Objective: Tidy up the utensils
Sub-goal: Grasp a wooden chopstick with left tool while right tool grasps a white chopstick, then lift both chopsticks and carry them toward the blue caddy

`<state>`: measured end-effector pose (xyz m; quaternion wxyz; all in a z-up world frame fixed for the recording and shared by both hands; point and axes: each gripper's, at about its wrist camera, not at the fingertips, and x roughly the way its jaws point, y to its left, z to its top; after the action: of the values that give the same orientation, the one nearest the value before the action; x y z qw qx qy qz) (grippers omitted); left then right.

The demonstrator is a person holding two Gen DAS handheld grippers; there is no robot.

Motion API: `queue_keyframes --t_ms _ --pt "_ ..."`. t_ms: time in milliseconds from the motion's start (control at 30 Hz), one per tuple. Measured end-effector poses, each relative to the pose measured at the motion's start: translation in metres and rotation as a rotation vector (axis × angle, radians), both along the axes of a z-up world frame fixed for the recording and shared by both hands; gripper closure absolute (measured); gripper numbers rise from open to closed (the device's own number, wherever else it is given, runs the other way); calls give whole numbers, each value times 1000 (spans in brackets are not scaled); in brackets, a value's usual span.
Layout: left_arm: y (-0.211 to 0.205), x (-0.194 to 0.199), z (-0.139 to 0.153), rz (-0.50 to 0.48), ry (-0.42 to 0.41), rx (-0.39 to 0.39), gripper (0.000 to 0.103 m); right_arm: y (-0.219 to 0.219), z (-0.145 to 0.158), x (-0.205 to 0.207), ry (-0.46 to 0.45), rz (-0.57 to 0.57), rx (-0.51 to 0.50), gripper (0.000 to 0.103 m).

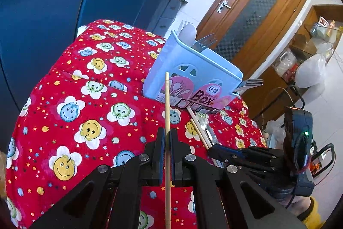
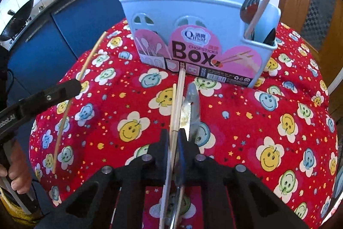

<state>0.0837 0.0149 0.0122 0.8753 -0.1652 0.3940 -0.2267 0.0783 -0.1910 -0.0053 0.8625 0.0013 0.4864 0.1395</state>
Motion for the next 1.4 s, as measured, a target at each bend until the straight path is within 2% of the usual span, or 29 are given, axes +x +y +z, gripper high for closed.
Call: queue_keyframes --t_ms 133,300,400,600,733,900,1133,1400 --pt "0 0 0 0 -1 0 99 -5 2 0 -5 -7 31 95" --pt "-2 -2 2 -6 -11 1 99 -19 8 -8 -6 -26 132 95" --pt "-4 -4 4 -10 -18 1 99 -27 13 -19 -15 -39 156 95" --pt "-9 -6 7 -16 -26 2 99 -50 22 -43 -58 -91 122 95" --pt "-14 -7 7 -25 -24 5 99 -58 15 -45 -30 -116 83 95" --pt "-20 -9 9 -35 -25 17 99 -57 2 -37 34 -103 60 94" --pt "-22 -9 14 -37 -35 32 99 -50 0 -17 60 -76 21 94" --pt "-25 -8 14 -42 -32 46 99 -47 -4 6 108 -38 6 88"
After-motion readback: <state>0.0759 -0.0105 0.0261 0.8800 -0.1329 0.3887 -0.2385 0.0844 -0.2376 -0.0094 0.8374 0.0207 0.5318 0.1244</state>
